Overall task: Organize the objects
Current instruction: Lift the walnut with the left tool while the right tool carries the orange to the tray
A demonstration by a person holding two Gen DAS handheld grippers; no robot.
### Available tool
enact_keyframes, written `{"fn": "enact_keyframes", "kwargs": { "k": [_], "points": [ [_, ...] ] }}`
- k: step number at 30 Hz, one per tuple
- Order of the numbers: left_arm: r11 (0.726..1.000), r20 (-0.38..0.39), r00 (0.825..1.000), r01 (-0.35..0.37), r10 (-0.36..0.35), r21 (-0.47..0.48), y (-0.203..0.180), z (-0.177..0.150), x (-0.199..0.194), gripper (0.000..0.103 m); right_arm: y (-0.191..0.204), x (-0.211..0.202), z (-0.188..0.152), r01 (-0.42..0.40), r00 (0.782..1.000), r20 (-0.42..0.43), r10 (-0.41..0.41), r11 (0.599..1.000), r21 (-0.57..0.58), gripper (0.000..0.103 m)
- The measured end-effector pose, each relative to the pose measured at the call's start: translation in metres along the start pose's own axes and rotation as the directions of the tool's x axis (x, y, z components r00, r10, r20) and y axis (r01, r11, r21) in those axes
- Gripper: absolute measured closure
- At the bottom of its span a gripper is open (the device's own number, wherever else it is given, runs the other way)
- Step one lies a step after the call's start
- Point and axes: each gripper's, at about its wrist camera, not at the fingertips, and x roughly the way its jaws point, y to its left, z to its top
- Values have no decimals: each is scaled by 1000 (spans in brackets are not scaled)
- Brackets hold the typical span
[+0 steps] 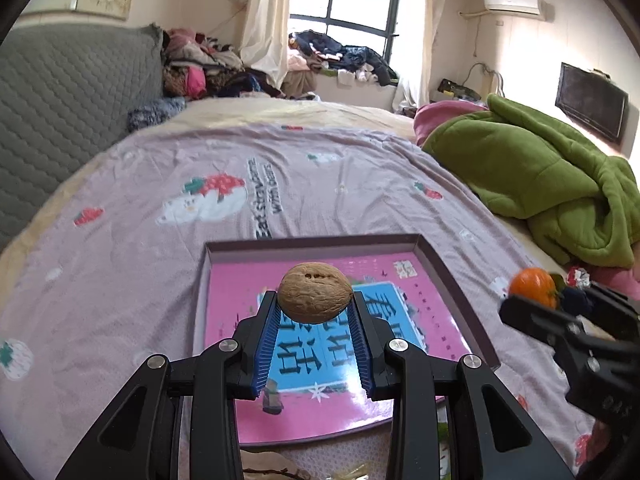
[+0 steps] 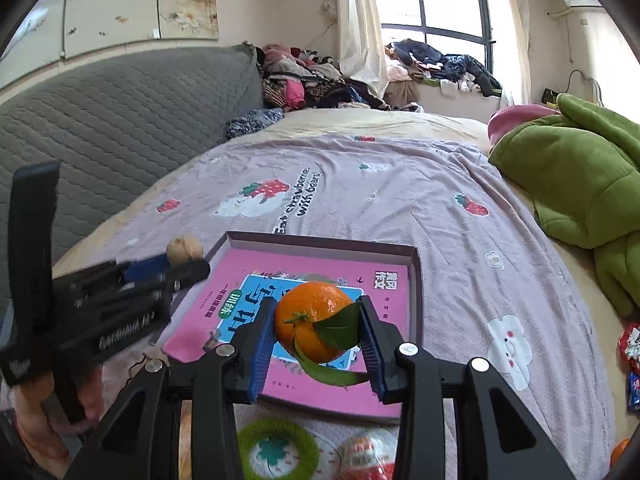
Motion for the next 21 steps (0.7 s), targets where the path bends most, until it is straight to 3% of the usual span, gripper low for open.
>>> {"fn": "enact_keyframes", "kwargs": {
  "k": [8, 17, 21],
  "points": [
    [1000, -8, 1000, -4, 4, -6, 14, -2, 14, 68, 16, 39, 10, 31, 998, -47, -31, 1000, 1, 63],
    [1000, -114, 993, 25, -27, -17, 23, -9, 41, 68, 13, 82, 2, 69, 978, -199, -66, 998, 12, 63],
    [1000, -142, 989, 28, -28, 0, 18, -13, 50, 68, 13, 90, -2, 89, 970, -226, -85, 996, 7, 63]
  ]
}}
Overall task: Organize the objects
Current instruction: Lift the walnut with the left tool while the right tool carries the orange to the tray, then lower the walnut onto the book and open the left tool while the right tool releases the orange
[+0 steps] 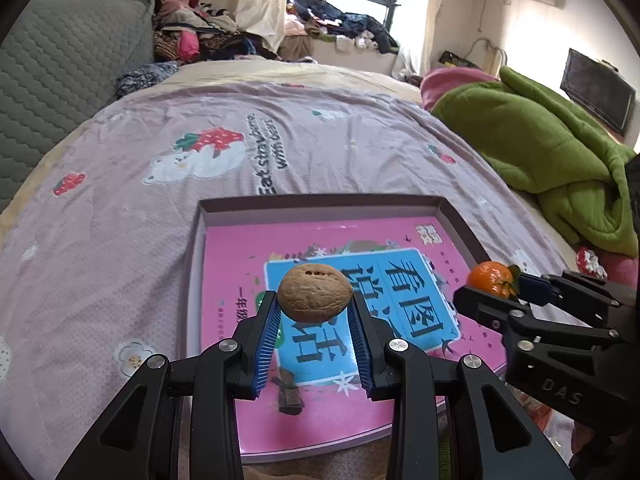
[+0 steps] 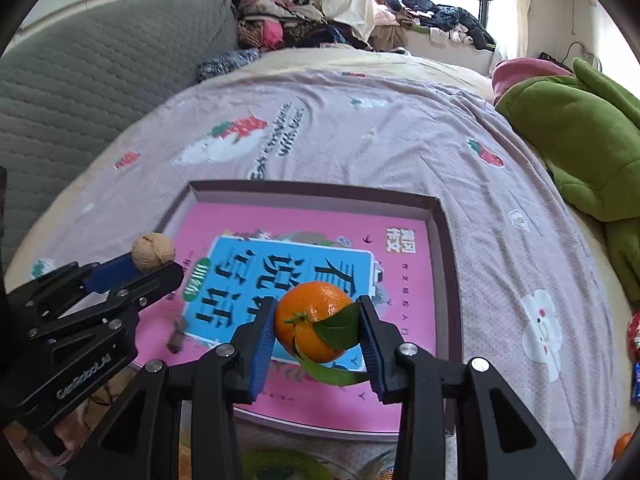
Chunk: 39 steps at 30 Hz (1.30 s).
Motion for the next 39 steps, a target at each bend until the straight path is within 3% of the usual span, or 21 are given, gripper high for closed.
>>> {"fn": "enact_keyframes", "kwargs": {
  "k": [11, 17, 39],
  "points": [
    [1000, -58, 998, -9, 10, 4, -3, -6, 20, 68, -6, 30, -2, 13, 997, -80, -12, 1000, 16, 63],
    [999, -94, 994, -48, 49, 15, -4, -11, 35, 68, -5, 40, -1, 8, 994, -112, -8, 1000, 4, 63],
    [999, -161, 986, -48, 49, 9, 0, -18, 54, 67, -10, 72, -5, -12, 975, -220, 24, 998, 58, 63]
  ]
}}
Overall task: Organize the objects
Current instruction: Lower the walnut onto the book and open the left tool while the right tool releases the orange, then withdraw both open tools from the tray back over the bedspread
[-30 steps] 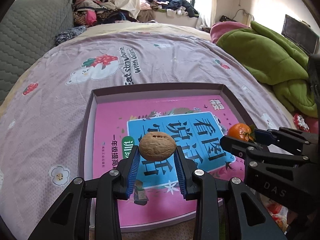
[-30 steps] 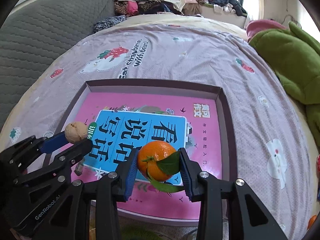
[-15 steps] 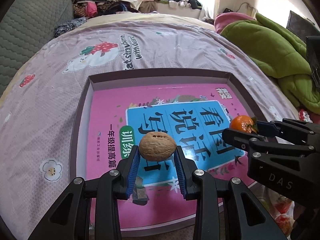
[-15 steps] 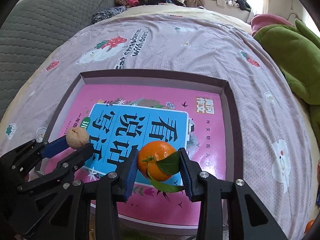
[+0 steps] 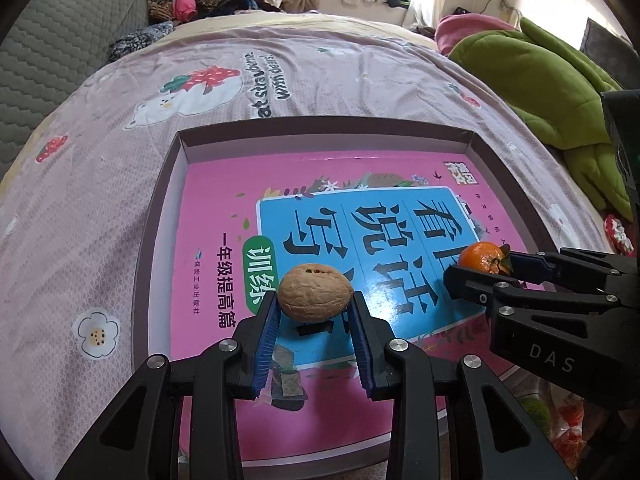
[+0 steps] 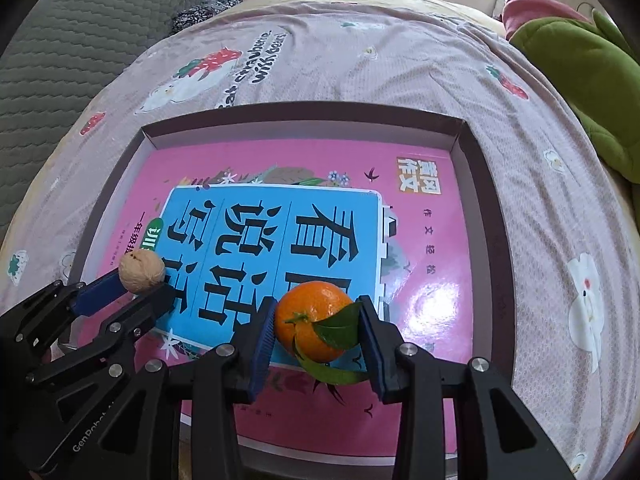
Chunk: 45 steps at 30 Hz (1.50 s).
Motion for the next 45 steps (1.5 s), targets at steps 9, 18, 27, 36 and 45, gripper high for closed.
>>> {"fn": "enact_keyframes", "kwargs": {
  "k": [9, 18, 27, 36, 45],
  "points": [
    [1000, -14, 1000, -17, 17, 3, 0, 0, 2, 67, 0, 1, 2, 2, 1000, -25, -2, 1000, -1, 63],
    [999, -37, 999, -39, 39, 7, 0, -1, 2, 66, -1, -2, 4, 17, 999, -38, -17, 1000, 6, 62],
    [999, -41, 999, -14, 13, -32, 7, 1, 1, 46, 1, -11, 5, 71, 997, -5, -71, 997, -8, 49],
    [998, -12, 1000, 1, -1, -60, 18, 5, -12, 46, -2, -27, 6, 48, 998, 31, -48, 999, 11, 49],
    [993, 67, 998, 28, -21, -114, 40, 11, -48, 42, -1, -61, 1, -1, 994, 108, -1, 1000, 24, 49]
  ]
}}
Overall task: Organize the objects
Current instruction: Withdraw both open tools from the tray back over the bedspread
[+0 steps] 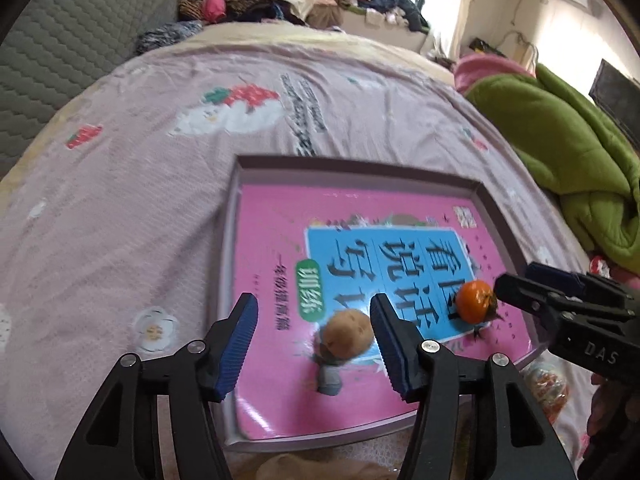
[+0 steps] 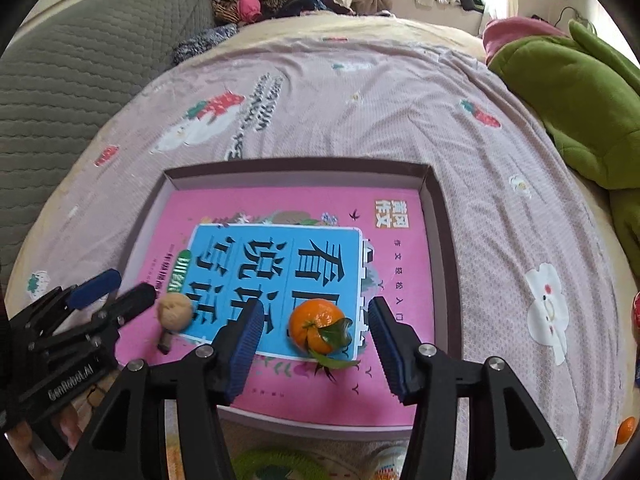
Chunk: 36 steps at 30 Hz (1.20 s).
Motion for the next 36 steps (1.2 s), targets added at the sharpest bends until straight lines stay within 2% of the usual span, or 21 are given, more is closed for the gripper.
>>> {"fn": "enact_keyframes", "kwargs": {
  "k": [10, 14, 19, 24, 36],
  "points": [
    [1000, 92, 996, -2, 4, -17, 7, 0, -48, 41, 7, -46, -11, -6, 996, 84, 9, 999, -34, 49],
    [1000, 101, 995, -18, 19, -14, 4, -10, -60, 41, 7, -61, -16, -6, 995, 99, 11, 999, -43, 49],
    [1000, 105, 994, 0, 3, -28, 1, -29, -78, 41, 6, -84, -29, -19, 993, 115, 24, 999, -45, 49],
    [999, 71, 997, -39, 40, -22, -4, -44, -94, 41, 7, -116, -46, -23, 988, 150, 33, 997, -67, 49],
    [995, 120, 989, -94, 89, 38, -27, -75, -171, 41, 8, -176, -80, -39, 976, 210, 59, 995, -96, 49]
  ]
}}
